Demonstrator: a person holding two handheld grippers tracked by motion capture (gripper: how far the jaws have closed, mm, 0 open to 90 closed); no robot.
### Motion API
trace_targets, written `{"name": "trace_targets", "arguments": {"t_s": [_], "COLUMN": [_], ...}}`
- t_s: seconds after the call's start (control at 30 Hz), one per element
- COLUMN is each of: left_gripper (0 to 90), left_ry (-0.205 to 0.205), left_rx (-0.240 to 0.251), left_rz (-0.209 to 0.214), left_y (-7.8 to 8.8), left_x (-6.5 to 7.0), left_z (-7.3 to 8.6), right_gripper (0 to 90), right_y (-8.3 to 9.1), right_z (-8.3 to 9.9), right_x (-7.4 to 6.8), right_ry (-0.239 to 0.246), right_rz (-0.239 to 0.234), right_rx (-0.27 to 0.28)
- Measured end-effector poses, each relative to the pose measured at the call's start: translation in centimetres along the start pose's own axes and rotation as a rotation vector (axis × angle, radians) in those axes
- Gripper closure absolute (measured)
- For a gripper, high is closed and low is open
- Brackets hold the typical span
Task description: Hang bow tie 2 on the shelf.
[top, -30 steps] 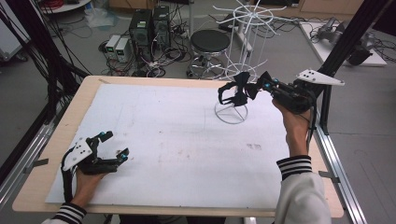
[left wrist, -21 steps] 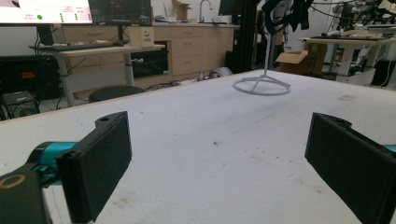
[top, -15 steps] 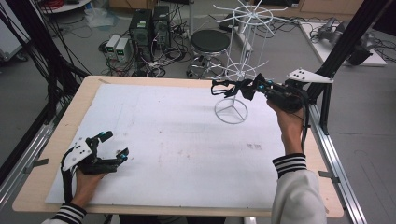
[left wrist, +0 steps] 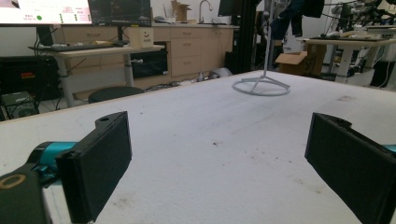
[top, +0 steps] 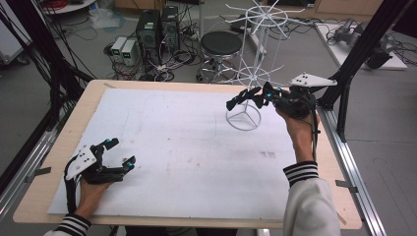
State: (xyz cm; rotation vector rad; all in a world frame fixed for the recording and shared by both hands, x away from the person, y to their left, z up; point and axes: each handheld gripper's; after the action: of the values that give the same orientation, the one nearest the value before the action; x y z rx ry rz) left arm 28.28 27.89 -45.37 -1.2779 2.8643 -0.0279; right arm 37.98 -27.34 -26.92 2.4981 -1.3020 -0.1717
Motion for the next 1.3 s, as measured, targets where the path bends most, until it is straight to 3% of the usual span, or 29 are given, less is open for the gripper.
{"name": "trace_targets", "arguments": {"t_s": [0.2,0.37,0.5,0.57,0.67,0.87,1.1,1.3], "left_gripper": [7.7,7.7,7.7,7.7,7.7,7.7,7.7,7.7], "left_ry": [0.001,0.001,0.001,-0.001,-0.001,-0.002,-0.004,-0.006], "left_rx": [0.002,0.002,0.003,0.002,0.001,0.001,0.01,0.02], "left_rz": [0.001,0.0,0.001,0.001,0.001,0.001,-0.005,-0.01], "left_y": [0.0,0.0,0.0,0.0,0.0,0.0,0.1,0.2], "left_x": [0.0,0.0,0.0,0.0,0.0,0.0,0.0,0.1], "left_z": [0.0,0.0,0.0,0.0,0.0,0.0,0.0,0.1], "right_gripper": [78.7,67.4,50.4,35.3,9.6,9.4,9.4,9.5], "right_y": [-0.1,-0.1,0.0,0.1,0.2,1.5,2.3,2.7], "right_z": [0.0,-0.1,-0.2,-0.1,0.1,0.9,2.5,5.1], "right_x": [-0.1,-0.3,-0.6,-0.8,-0.8,-0.7,-1.7,-2.8], "right_ry": [0.015,0.03,0.048,0.043,0.029,-0.029,-0.032,-0.018], "right_rz": [0.006,0.022,0.054,0.075,0.069,0.01,-0.01,-0.011], "right_rx": [0.006,0.019,0.031,0.045,0.089,0.165,0.198,0.22]}}
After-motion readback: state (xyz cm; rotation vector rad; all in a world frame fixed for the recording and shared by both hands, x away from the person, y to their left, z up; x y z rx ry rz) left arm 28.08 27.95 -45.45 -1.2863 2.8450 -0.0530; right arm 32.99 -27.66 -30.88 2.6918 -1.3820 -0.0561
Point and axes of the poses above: each handheld gripper's, and its own axes: y roughly backward along the jaws, z roughly out of its underside, x roughly to its right, and after that the axes turned 2 degrees about x, right-handed
